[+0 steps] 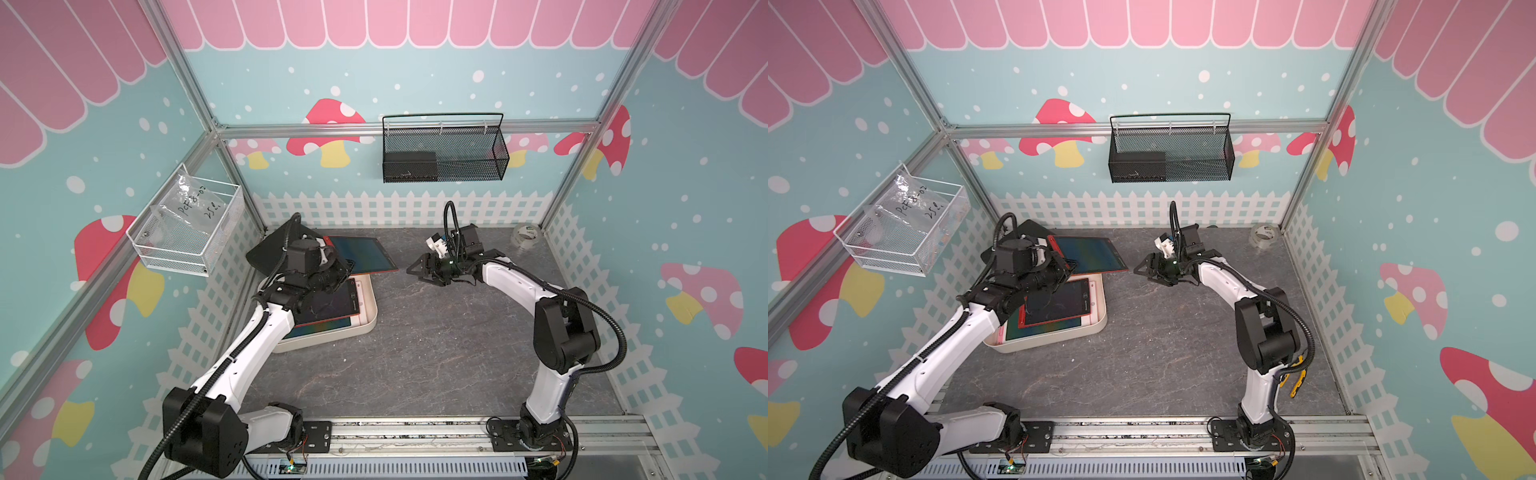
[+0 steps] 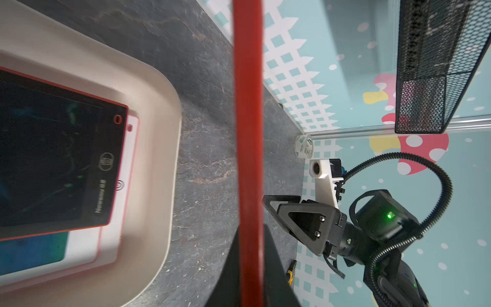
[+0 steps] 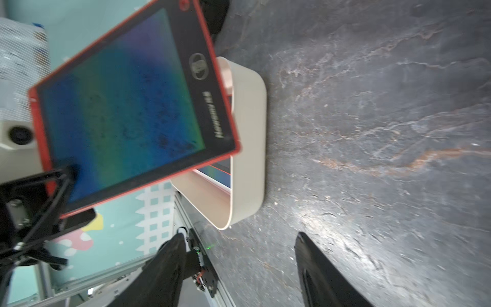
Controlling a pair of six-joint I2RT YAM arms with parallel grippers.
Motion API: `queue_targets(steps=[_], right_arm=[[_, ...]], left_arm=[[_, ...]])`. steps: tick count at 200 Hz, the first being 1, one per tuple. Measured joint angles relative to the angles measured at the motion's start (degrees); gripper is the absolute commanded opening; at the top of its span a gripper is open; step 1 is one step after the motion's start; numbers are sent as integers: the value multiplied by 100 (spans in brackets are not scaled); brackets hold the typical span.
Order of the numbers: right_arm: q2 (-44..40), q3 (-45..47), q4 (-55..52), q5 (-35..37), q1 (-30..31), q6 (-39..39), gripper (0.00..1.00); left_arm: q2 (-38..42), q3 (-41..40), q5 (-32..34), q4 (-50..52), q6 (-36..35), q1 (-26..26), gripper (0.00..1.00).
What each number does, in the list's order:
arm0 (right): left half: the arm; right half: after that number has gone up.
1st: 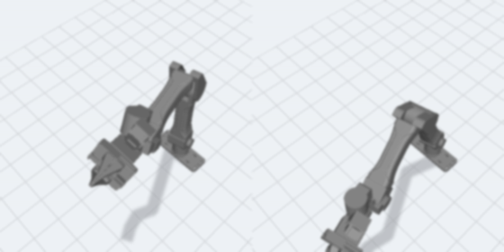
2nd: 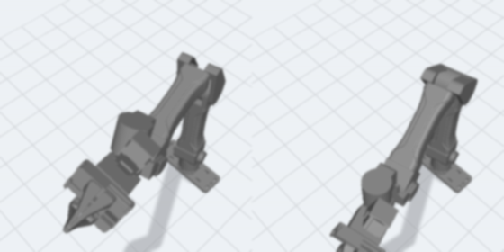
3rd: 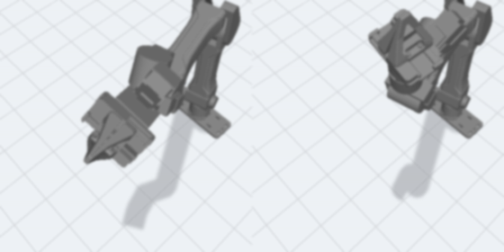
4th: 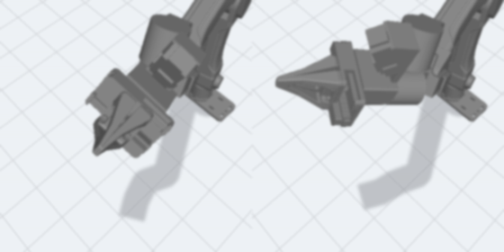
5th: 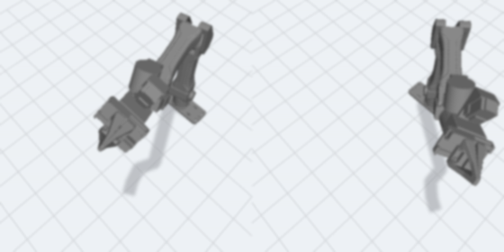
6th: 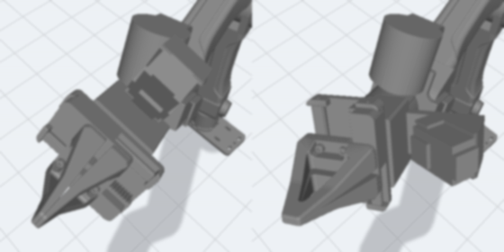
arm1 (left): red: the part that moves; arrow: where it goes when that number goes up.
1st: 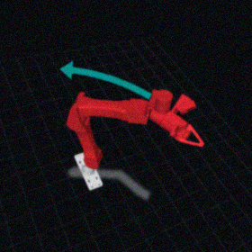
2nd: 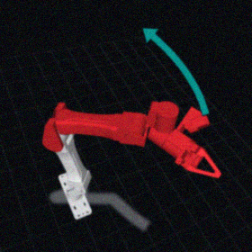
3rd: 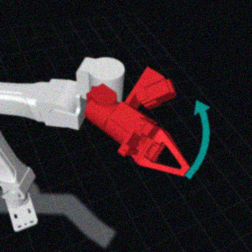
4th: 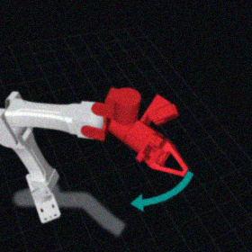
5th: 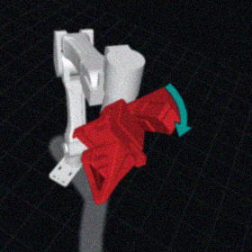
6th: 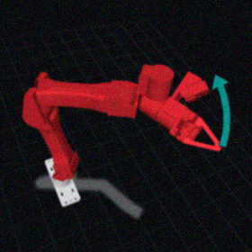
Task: Take out the writing tablet from the storage box
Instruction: Pick up the writing tablet from the storage box, then place the writing tablet at the center of the board.
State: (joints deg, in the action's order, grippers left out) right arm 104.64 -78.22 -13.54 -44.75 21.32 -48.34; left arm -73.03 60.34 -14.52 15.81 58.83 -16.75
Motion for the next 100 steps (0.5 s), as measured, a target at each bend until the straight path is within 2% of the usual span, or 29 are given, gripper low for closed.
queue_targets(steps=[19, 43, 100], right_arm=[[-219, 494, 765, -33, 4, -667, 62], [-284, 684, 1248, -28, 4, -1165, 62], [-492, 1456, 2776, -125, 4, -2321, 58]], left_arm=[[-214, -90, 411, -529, 306, -396, 2], [-343, -221, 977, -929, 549, -723, 2], [-527, -474, 1867, -1786, 1110, -1021, 5]])
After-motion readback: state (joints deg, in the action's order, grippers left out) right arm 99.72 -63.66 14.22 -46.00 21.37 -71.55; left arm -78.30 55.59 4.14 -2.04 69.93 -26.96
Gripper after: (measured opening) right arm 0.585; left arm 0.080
